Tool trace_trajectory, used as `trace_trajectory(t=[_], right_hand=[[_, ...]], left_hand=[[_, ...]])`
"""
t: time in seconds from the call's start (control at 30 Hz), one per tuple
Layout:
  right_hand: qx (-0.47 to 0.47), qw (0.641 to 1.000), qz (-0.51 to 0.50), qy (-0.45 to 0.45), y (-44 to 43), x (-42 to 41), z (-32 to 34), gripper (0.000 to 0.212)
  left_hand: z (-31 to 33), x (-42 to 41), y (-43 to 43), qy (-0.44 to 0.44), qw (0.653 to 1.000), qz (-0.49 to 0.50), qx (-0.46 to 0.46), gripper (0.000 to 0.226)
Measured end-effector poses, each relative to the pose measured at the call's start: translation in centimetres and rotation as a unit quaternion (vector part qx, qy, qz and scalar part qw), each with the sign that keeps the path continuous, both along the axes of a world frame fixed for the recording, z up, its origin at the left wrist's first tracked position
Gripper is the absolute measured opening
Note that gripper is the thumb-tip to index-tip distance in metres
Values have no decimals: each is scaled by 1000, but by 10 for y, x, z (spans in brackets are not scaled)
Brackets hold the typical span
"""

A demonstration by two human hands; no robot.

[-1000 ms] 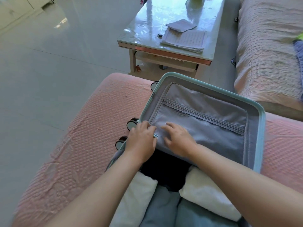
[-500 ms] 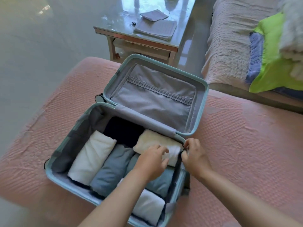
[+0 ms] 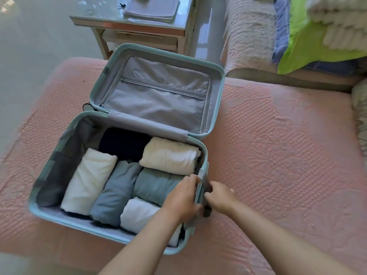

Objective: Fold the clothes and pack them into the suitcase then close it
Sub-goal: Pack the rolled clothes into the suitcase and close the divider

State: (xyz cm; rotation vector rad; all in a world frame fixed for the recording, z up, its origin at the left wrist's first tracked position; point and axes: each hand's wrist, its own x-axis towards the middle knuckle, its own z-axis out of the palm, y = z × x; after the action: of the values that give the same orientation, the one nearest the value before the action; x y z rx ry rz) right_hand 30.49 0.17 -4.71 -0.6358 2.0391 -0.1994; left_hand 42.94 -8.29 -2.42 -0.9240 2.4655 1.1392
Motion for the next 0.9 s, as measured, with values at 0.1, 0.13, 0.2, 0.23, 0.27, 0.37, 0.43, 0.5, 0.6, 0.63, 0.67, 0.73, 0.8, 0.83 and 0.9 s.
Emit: trace_trajectory(t=[0.1,0.13,0.2,0.23,0.27,0.37,0.43,0.5,0.6,0.63,0.67,0.73,0.8,0.83,0.9], right_hand=[[-10,1000,5,10,12,-11,17,24],[-20,1000,-11,1,17,-16,22,27],[-63,995,-55,-50,23,-29,40,30],[-87,989,-73,-90,23,-34,50,31],[-110,982,-88,-126,20,-40,61,31],[-133,973,-96,-164,1,-51,86,25],[-133,967,-119,-184,-16,-50,97,20],[-135,947,-169,-238,-35,-40,103,17],[-144,907,-216,-332,-64,-18,107,24],[-148,897,-222,-352,-72,-10,105,28],[-151,894,-221,-360,-79,-2,102,34],[-154,923,-172,-310,-91,13,89,44],[-157,966,-68,-196,-99,28,73,51],[-157,977,-14,-141,-102,34,65,53],[-141,983,102,-54,-107,46,49,56]], left_hand=[[1,-2,1,42,999,6,-18,51],[3,-5,3,58,998,2,-22,52],[13,-14,9,75,997,-7,-33,37],[18,-20,13,76,997,3,-31,20],[22,-24,15,68,997,16,-17,5],[34,-27,20,53,993,64,89,16],[45,-21,19,90,960,154,215,27],[60,-16,12,152,881,275,354,19],[63,5,-15,194,811,334,440,34],[60,15,-27,182,810,337,444,52],[55,26,-38,148,827,344,420,65],[44,46,-56,55,889,346,294,66],[27,62,-72,2,930,325,171,46],[18,68,-80,-6,934,330,137,32],[0,80,-94,-26,937,333,99,10]])
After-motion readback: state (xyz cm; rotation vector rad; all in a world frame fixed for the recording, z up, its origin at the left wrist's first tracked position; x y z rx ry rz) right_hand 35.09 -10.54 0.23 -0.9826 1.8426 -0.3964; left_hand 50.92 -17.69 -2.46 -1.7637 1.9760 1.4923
